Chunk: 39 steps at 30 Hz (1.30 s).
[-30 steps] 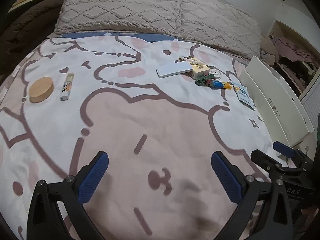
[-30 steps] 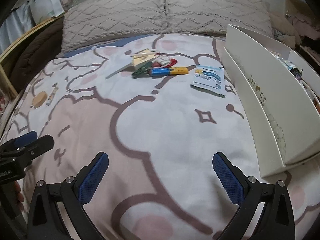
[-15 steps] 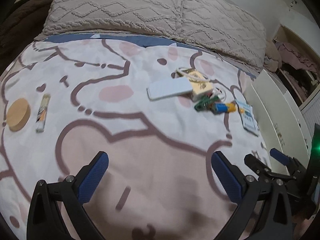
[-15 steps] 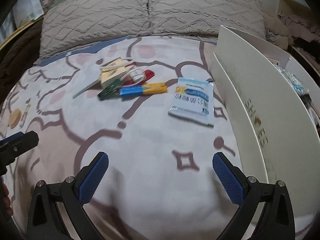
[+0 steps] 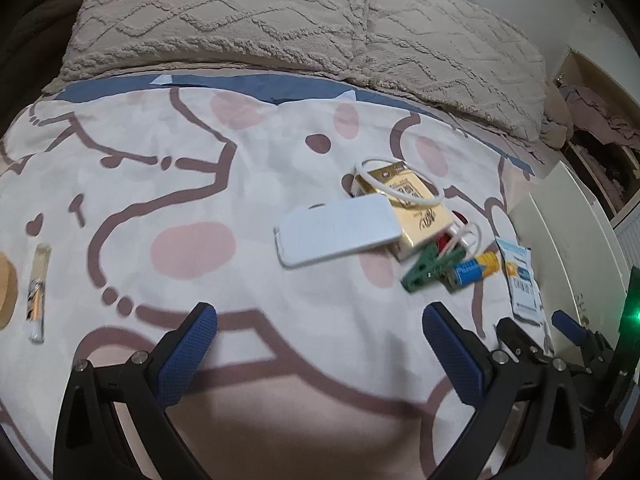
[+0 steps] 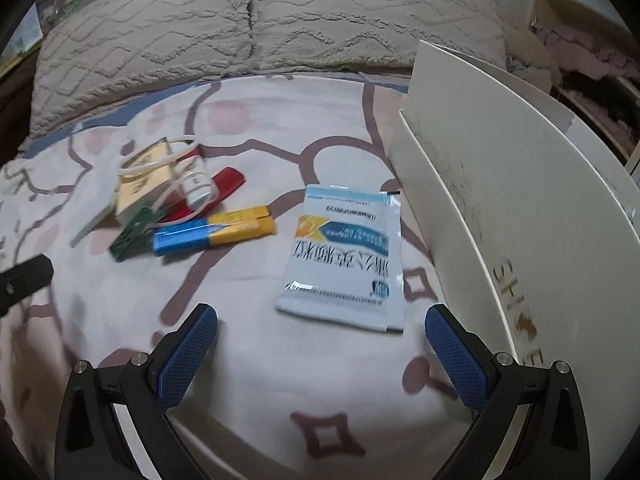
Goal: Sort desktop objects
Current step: 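Move both tools toward the scattered items near the white shoe box, then close left tool on white rectangular box while right tool closes on blue sachet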
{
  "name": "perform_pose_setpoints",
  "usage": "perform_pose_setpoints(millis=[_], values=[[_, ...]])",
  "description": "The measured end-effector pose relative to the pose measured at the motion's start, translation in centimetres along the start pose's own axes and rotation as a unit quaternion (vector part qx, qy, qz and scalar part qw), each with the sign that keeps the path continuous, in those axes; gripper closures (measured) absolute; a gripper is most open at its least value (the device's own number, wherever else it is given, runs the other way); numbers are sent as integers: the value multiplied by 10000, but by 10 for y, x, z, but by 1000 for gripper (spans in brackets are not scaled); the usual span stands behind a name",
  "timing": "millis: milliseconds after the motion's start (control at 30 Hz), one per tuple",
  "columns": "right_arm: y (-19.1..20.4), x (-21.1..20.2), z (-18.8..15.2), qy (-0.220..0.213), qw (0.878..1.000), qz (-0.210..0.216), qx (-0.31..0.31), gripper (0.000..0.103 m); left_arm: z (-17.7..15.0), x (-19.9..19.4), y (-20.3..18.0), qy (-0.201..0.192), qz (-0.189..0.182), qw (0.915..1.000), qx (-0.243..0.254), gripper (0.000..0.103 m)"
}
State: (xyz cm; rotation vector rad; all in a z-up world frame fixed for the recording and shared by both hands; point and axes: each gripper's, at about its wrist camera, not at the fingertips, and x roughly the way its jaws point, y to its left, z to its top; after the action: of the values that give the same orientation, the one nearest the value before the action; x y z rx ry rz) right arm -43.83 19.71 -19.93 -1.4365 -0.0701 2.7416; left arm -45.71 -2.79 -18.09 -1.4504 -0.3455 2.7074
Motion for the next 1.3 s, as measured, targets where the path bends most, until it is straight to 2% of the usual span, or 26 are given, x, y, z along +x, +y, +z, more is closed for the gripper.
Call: perform_pose_setpoints(millis=[167, 400, 667, 767, 933, 1067, 1133, 1300], values=[[-3, 7, 6, -86, 9998, 65, 179, 0, 9, 18, -3, 83, -83, 9999, -119, 0], [3, 16, 12, -222, 9989, -359, 209, 0, 22, 37, -4, 160, -151, 9991, -352, 0], [16, 25, 10, -306, 9969, -722, -24, 0, 33, 51, -2, 70, -207, 9971, -723, 0], [16, 26, 8, -342, 9966, -753, -33, 0, 35, 56, -3, -10, -103, 9969, -780, 0], [15, 27, 7, -340, 9966, -754, -30, 0, 33, 57, -7, -150, 161, 9982, -564, 0], [16, 27, 7, -347, 9966, -747, -12, 0, 32, 55, 2, -241, 473, 9971, -541, 0], [16, 28, 7, -349, 9968, -721, 13, 0, 30, 56, 4, -228, 655, 9969, -367, 0], [18, 29, 5, -320, 9971, -690, 44, 0, 26, 53, 13, -266, 619, 9974, -237, 0]])
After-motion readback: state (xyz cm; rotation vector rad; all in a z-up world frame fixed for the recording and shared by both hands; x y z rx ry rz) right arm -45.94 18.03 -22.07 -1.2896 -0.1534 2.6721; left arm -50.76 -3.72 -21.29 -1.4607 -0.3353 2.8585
